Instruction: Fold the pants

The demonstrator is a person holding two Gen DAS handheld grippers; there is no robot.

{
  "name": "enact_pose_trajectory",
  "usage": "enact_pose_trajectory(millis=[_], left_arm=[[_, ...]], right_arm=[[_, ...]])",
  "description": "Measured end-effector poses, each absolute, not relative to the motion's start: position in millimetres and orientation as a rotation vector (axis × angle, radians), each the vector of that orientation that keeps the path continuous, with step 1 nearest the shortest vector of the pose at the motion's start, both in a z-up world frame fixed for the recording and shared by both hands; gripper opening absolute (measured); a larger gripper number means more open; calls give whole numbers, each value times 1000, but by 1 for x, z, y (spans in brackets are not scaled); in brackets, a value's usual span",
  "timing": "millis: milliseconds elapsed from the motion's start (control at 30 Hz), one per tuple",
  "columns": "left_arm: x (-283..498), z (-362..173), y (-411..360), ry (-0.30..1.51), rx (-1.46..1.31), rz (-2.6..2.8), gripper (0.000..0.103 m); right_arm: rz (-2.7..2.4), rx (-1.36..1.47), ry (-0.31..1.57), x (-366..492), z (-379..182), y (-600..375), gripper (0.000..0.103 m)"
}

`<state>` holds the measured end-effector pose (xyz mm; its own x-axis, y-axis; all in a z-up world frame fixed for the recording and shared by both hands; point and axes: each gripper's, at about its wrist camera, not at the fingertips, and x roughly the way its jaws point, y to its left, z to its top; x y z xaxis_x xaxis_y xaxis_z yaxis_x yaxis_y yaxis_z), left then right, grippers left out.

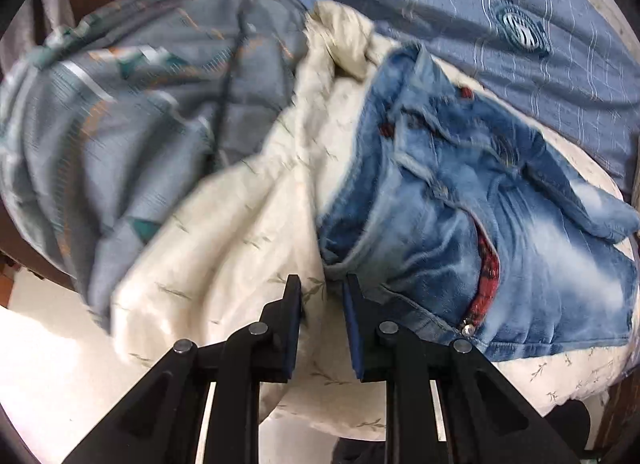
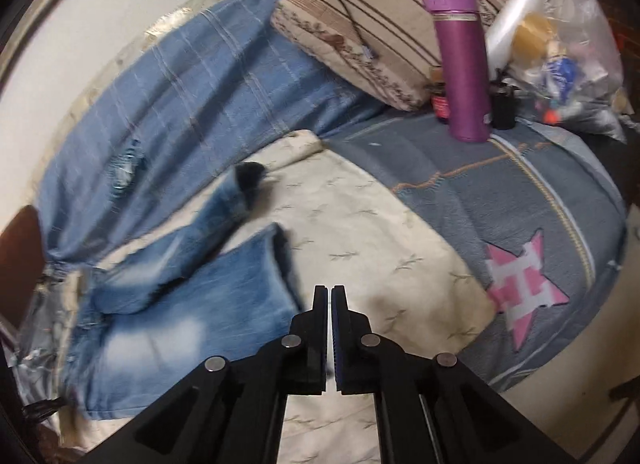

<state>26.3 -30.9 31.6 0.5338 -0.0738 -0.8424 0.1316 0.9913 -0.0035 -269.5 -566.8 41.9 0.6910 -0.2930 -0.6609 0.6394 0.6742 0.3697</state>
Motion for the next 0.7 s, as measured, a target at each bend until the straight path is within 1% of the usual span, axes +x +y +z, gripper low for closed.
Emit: enact_pose_trajectory(millis=[33,100,133,167,233,367,467,633,700], left_arm=[[26,40,-30,969,75,-113,21],[29,67,-30,897,103,-103,27],[33,86,-32,857,110,-111,39],[35,96,-31,820,112,-122,60],[38,121,-35,740,118,-138,83],[63,132,-43,723,105,-199,83],[95,129,-57,788,92,-241,83],[153,106,-78,867,118,-239,83],[164,99,-83,884,121,-210,83]], right_arm=[[-552,610,597,-266,45,-563,4],[-512,591,592,-255,53,-559,4],[-475,600,589,-246,58,-560,4],[-462,601,591,-238,61,-561,4],[-420,602,601,-218,68,-564,4],[-320,691,559,-181,84,-575,4],[-292,668,516,-159,100,-572,4],[-292,667,613,-107,102,-584,4],[-293,697,598,-104,103,-587,4]])
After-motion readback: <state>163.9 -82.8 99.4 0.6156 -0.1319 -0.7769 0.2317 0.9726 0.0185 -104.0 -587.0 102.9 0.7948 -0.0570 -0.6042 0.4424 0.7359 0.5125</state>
